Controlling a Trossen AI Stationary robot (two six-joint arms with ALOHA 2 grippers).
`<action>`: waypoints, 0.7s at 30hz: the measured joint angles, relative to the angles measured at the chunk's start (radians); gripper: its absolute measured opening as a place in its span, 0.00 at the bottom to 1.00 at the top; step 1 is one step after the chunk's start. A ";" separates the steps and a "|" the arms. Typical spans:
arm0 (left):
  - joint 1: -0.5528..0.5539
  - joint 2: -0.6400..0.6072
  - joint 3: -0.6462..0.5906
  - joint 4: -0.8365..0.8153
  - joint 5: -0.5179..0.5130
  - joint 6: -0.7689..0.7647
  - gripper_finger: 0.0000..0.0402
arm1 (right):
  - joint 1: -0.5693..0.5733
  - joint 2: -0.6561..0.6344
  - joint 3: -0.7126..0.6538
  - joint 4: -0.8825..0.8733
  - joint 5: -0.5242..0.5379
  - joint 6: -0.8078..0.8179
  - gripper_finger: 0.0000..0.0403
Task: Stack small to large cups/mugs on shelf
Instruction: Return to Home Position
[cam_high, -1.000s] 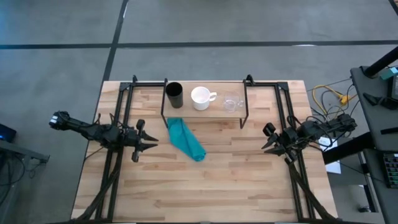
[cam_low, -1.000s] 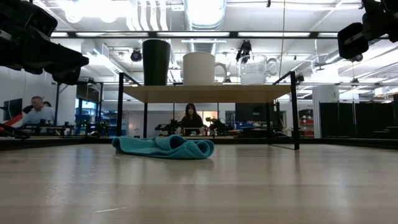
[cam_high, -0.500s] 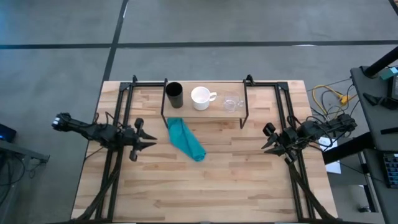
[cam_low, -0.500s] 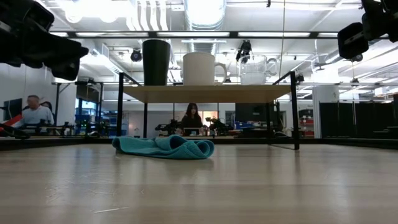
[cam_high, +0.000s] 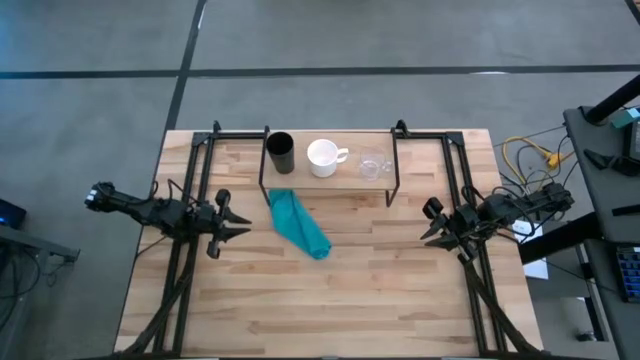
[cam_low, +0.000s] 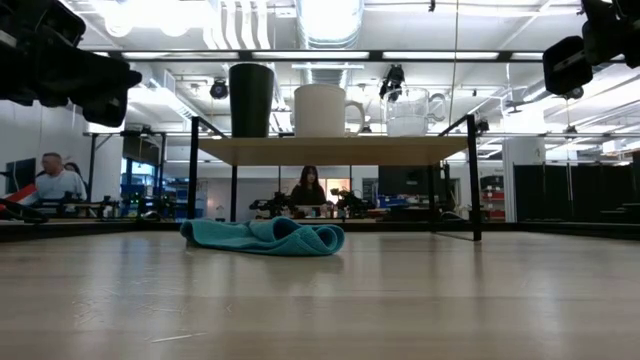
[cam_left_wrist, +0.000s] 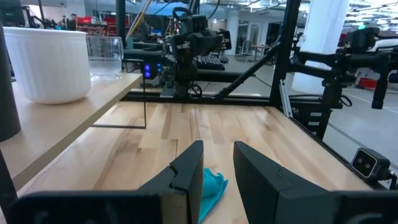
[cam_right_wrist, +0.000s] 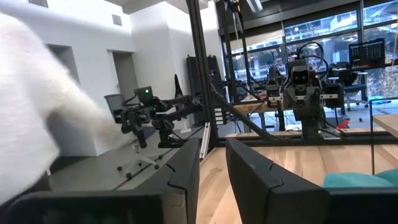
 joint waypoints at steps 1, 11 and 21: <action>0.000 0.002 0.000 0.000 0.000 0.000 0.19 | 0.000 0.000 0.000 0.000 0.000 0.000 0.19; 0.000 0.004 0.000 0.000 0.000 0.000 0.19 | 0.000 0.000 0.000 0.000 0.000 0.000 0.19; 0.000 0.004 0.000 0.000 0.001 0.000 0.19 | 0.000 0.000 0.000 0.000 0.000 0.000 0.18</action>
